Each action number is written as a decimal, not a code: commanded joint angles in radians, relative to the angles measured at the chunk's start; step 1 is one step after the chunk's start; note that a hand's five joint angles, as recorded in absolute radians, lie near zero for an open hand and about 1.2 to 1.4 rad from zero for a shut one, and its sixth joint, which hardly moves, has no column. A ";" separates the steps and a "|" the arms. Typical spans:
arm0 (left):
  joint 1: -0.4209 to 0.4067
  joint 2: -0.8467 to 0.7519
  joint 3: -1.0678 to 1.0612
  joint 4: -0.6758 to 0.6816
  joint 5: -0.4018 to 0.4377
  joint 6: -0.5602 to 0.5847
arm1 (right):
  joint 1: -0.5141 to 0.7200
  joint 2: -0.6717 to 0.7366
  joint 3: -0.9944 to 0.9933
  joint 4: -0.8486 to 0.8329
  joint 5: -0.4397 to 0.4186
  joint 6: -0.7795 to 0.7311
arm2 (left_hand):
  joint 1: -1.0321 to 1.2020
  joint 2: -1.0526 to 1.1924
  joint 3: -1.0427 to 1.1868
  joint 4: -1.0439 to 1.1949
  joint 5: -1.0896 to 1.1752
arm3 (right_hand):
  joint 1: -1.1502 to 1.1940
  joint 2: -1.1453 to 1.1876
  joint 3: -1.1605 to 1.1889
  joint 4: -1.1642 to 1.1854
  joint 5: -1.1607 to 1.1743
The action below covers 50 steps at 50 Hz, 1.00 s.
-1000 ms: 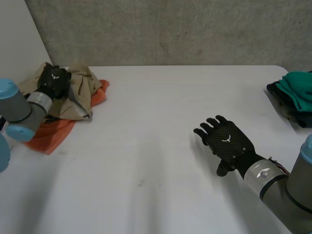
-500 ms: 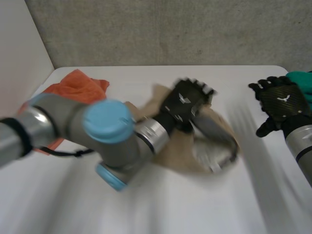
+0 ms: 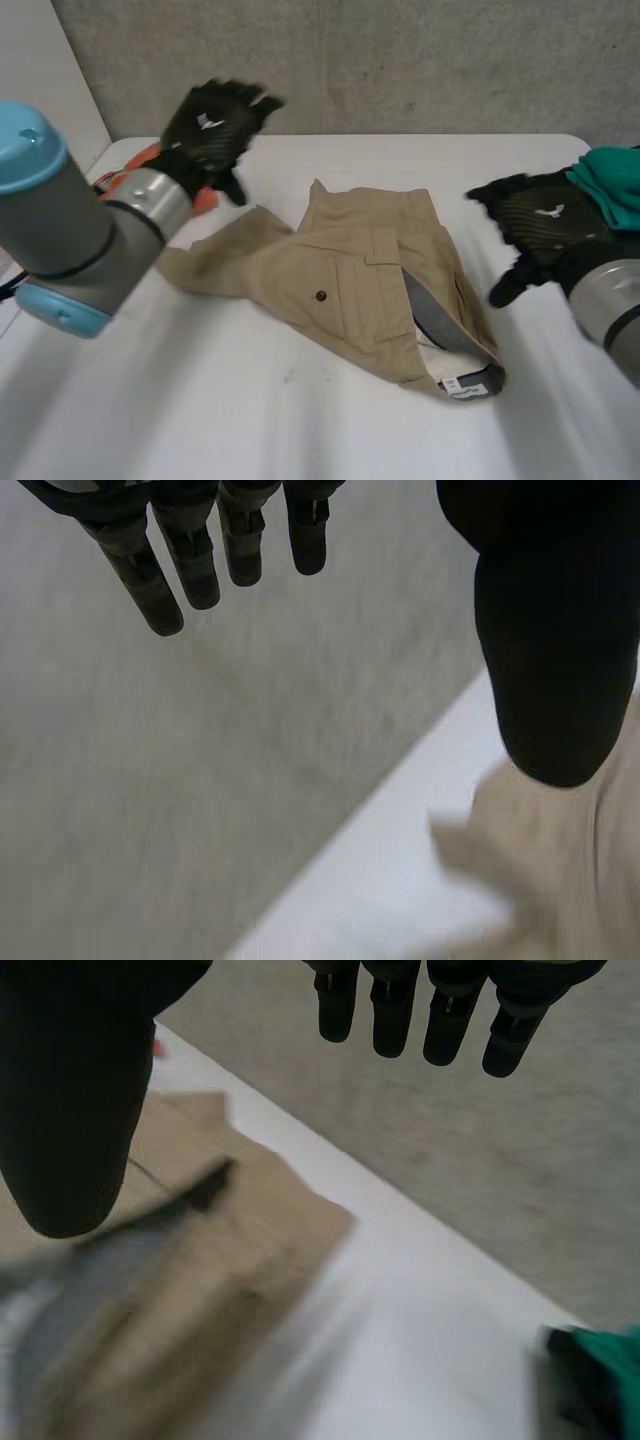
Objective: Fold the laundry.
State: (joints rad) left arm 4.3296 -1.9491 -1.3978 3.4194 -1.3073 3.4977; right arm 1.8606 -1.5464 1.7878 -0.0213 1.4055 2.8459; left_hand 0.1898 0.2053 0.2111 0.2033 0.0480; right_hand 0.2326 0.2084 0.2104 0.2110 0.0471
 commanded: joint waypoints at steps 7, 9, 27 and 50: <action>0.251 -0.306 0.065 -0.158 0.009 0.245 | 0.284 0.548 -0.585 0.108 0.089 0.260 | 0.074 0.058 0.052 0.060 0.041 | -0.058 -0.034 -0.036 -0.036 -0.047; 0.254 -0.332 0.072 -0.160 0.010 0.264 | 0.288 0.620 -0.678 0.141 0.084 0.267 | 0.091 0.076 0.070 0.078 0.058 | -0.058 -0.034 -0.036 -0.036 -0.047; 0.234 -0.406 0.118 -0.105 0.002 0.290 | 0.299 0.884 -1.027 0.241 0.079 0.259 | 1.207 1.191 1.185 1.193 1.174 | 1.164 1.188 1.186 1.185 1.175; 0.145 0.573 -0.035 -0.137 -0.099 -0.019 | 0.170 -0.001 -0.768 0.314 0.144 -0.275 | 1.207 1.191 1.185 1.193 1.174 | 1.164 1.188 1.186 1.185 1.175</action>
State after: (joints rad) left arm 4.4802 -1.5561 -1.4560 3.3121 -1.3811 3.5186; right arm 2.0636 -1.4214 1.0626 0.2613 1.5207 2.6019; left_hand 1.1484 1.1970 1.1897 1.1968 0.9735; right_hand 1.1240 1.1735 1.1792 1.1974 0.9745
